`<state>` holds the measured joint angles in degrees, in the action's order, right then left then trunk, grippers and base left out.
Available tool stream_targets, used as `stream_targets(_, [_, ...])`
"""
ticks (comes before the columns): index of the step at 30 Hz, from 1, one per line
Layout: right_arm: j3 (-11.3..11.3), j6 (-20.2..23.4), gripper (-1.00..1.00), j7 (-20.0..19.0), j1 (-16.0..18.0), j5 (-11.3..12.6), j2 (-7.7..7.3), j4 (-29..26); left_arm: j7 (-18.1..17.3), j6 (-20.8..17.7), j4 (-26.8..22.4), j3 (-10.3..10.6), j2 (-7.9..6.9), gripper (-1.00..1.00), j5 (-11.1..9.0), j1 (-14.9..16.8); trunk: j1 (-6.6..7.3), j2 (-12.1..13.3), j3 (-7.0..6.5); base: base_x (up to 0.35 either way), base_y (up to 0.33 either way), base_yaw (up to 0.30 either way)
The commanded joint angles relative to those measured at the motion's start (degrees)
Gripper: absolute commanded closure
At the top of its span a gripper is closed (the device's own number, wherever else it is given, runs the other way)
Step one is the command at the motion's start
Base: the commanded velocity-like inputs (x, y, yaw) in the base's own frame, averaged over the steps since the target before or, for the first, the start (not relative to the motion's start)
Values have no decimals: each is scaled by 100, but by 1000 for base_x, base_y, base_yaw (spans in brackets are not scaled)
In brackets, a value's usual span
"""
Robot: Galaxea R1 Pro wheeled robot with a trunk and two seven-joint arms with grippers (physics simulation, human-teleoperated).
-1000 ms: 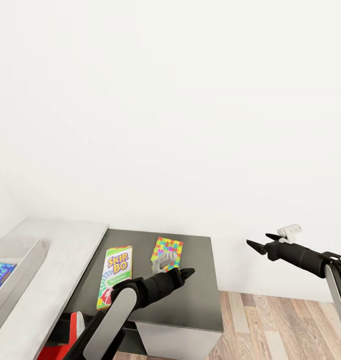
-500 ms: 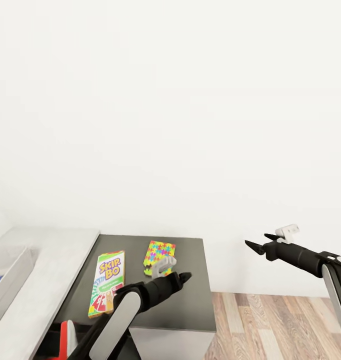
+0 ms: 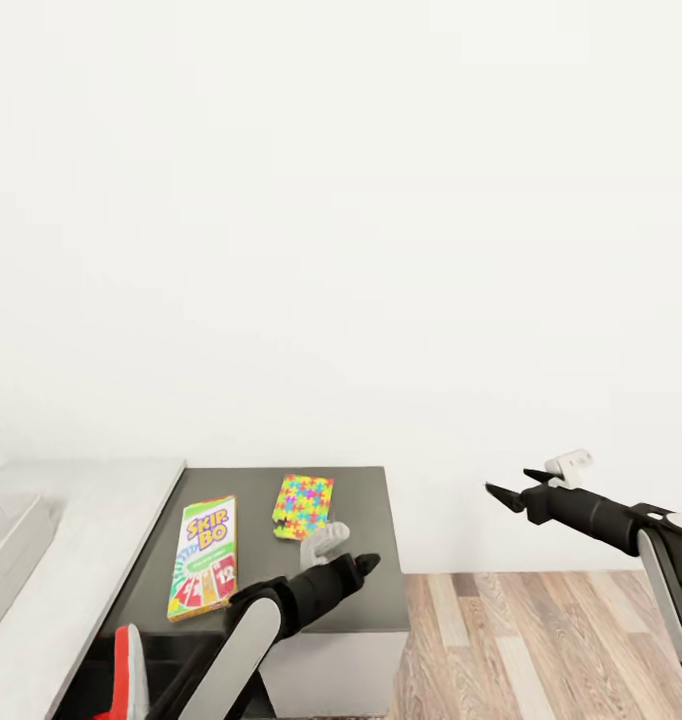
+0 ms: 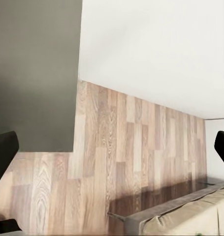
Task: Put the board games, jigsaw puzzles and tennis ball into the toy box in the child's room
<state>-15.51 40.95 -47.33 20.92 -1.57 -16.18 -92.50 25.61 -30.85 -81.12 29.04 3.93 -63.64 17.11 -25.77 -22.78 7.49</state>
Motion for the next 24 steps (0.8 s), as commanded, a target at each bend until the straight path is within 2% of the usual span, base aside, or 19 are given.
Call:
stream_targets(1, [-4, 36, -100, -33, 6, -19, 1, -5, 58, -3, -9, 5, 0, -100, -61, 5, -1, -14, 4, -317, -60, -131])
stream_targets(8, [11, 36, -100, -31, -22, -19, 1, -5, 58, 6, -10, 8, 2, -100, -61, 3, -1, -14, -61, -269, -61, -131])
stream_targets(24, [20, 36, -100, -31, -26, -19, 9, -5, 50, 17, -9, 27, 43, -100, -53, 3, -1, -14, -207, -51, -28, -131])
